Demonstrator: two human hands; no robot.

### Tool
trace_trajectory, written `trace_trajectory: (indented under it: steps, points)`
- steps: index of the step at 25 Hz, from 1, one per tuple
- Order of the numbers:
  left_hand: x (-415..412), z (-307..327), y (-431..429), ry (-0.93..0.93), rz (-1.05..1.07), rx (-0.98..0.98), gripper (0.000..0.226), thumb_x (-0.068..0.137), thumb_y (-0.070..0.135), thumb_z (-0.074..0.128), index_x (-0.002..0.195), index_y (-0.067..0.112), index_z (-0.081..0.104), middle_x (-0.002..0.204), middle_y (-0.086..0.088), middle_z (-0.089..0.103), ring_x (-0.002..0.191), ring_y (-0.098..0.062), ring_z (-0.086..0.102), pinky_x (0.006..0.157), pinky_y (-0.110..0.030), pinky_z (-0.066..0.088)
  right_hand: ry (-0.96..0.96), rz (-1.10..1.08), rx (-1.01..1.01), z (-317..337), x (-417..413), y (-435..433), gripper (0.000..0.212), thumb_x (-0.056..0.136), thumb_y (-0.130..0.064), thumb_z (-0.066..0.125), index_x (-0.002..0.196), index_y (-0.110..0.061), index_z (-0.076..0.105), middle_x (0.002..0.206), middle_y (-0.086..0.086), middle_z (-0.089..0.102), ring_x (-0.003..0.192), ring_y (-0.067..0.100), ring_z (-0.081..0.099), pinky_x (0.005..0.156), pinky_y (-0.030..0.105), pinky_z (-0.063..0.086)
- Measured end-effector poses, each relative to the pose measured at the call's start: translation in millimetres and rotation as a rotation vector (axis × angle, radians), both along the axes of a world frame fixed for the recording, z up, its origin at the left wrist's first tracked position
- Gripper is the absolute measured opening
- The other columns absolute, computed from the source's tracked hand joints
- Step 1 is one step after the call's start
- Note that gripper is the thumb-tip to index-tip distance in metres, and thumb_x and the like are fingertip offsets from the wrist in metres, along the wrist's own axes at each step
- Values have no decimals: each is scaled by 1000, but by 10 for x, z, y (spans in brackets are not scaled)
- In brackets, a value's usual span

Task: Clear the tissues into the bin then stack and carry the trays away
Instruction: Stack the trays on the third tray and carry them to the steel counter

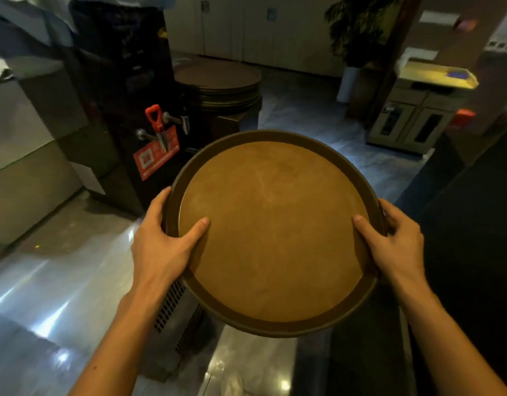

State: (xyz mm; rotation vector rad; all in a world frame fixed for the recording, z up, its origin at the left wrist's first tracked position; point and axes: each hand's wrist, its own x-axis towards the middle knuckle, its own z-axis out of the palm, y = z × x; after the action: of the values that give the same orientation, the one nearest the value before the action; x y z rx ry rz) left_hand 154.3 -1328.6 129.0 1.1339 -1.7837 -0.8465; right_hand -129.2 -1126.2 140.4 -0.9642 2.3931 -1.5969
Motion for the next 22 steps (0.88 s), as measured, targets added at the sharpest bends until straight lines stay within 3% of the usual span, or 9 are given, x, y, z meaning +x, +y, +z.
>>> trace_trajectory:
  steps: [2, 6, 11, 14, 16, 19, 22]
  points:
    - [-283, 52, -399, 19, -31, 2, 88, 64, 61, 73, 141, 43, 33, 136, 10, 50, 115, -12, 50, 93, -48, 49, 19, -21, 4, 114, -247, -361, 41, 82, -47, 68, 110, -69, 47, 91, -42, 54, 86, -18, 54, 75, 24, 44]
    - [-852, 171, -1057, 27, -23, -15, 88, 62, 65, 72, 139, 45, 34, 123, 23, 47, 109, -6, 49, 94, -45, 49, 37, -80, -26, 242, -784, -1013, 49, 81, -44, 70, 122, -55, 47, 83, -39, 54, 81, -24, 51, 70, 18, 39]
    - [-1552, 181, -1712, 42, 68, -50, 83, 66, 57, 77, 137, 46, 37, 125, 23, 48, 113, -4, 47, 91, -32, 42, 59, -36, -78, 202, -1716, -1927, 50, 80, -32, 77, 126, -37, 58, 76, -35, 53, 75, -25, 51, 67, 14, 39]
    - [-2014, 223, -2037, 47, 175, -79, 83, 69, 52, 77, 140, 40, 37, 132, 18, 48, 116, -3, 44, 90, -26, 39, 56, 70, -81, 226, -2382, -2590, 50, 80, -34, 77, 127, -30, 62, 91, -22, 61, 84, -3, 59, 75, 32, 51]
    - [-2312, 313, -2243, 31, 245, -61, 82, 70, 53, 76, 141, 40, 37, 135, 12, 50, 119, -8, 46, 93, -33, 43, 55, 138, -52, 293, -2805, -3046, 52, 80, -38, 75, 129, -29, 60, 108, -10, 64, 95, 12, 59, 85, 44, 53]
    - [-2695, 403, -2561, 23, 357, -65, 83, 70, 55, 75, 141, 41, 35, 132, 12, 50, 113, -8, 48, 90, -35, 45, 97, 262, -25, 399, -3342, -3758, 58, 82, -46, 71, 135, -28, 54, 128, 0, 62, 106, 16, 56, 90, 47, 50]
    - [-2936, 453, -2842, -27, 450, -31, 85, 70, 56, 74, 142, 39, 34, 135, 7, 51, 110, -7, 47, 88, -35, 47, 124, 363, 38, 475, -3644, -4398, 61, 83, -51, 68, 137, -29, 52, 135, 3, 59, 117, 28, 57, 93, 53, 49]
